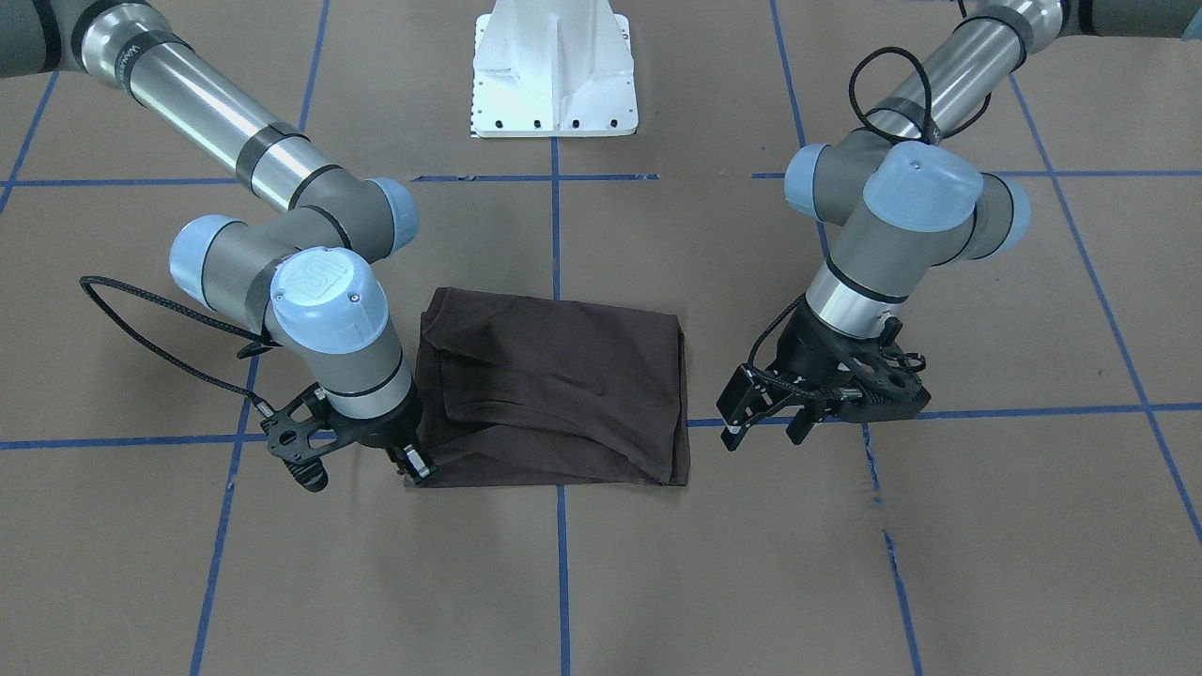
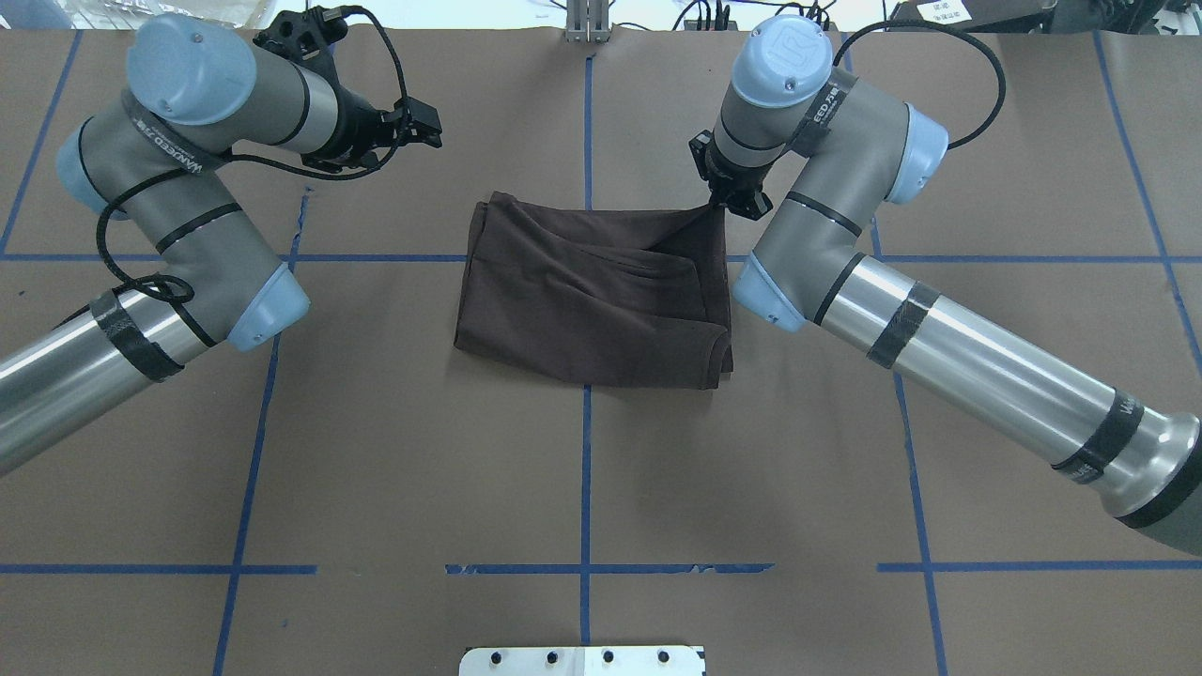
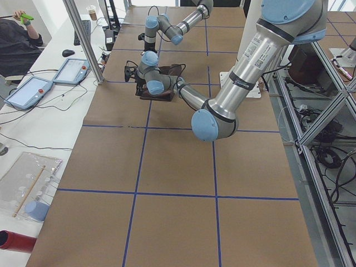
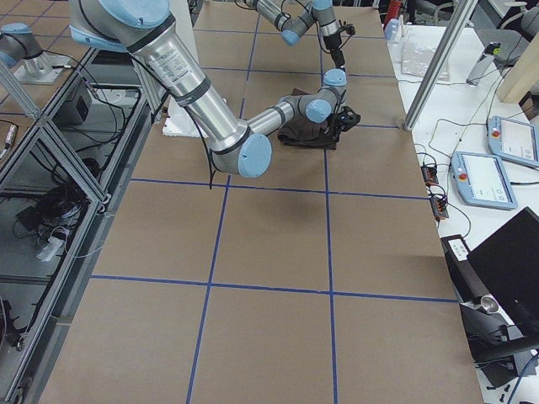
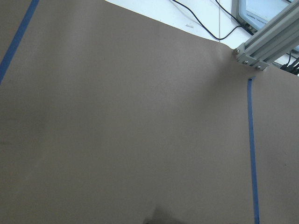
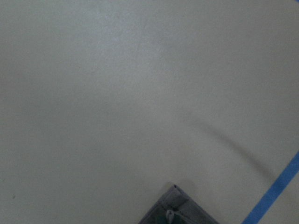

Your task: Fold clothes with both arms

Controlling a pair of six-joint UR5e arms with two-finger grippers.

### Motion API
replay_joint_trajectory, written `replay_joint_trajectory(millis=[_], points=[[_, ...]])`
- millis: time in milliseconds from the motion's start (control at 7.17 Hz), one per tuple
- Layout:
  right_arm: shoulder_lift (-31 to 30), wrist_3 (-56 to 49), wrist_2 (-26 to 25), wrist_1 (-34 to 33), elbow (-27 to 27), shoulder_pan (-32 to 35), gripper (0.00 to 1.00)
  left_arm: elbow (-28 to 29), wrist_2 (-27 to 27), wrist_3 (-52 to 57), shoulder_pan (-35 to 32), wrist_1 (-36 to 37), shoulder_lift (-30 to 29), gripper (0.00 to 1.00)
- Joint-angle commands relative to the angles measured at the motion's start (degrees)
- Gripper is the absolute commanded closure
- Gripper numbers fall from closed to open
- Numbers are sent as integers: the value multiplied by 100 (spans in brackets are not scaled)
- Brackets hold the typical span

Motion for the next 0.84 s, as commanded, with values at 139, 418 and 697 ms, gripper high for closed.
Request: replay_joint_trajectory(millis=[139, 418, 697], points=[[12, -186, -1, -183, 3, 136, 0, 0, 0, -1, 0, -15, -3, 8], [-23, -826, 87, -157, 291, 163, 0, 0, -131, 8, -35, -15, 5, 8], [-303, -1547, 131, -174, 836, -168, 0, -88, -299, 8, -79, 28, 32, 9]])
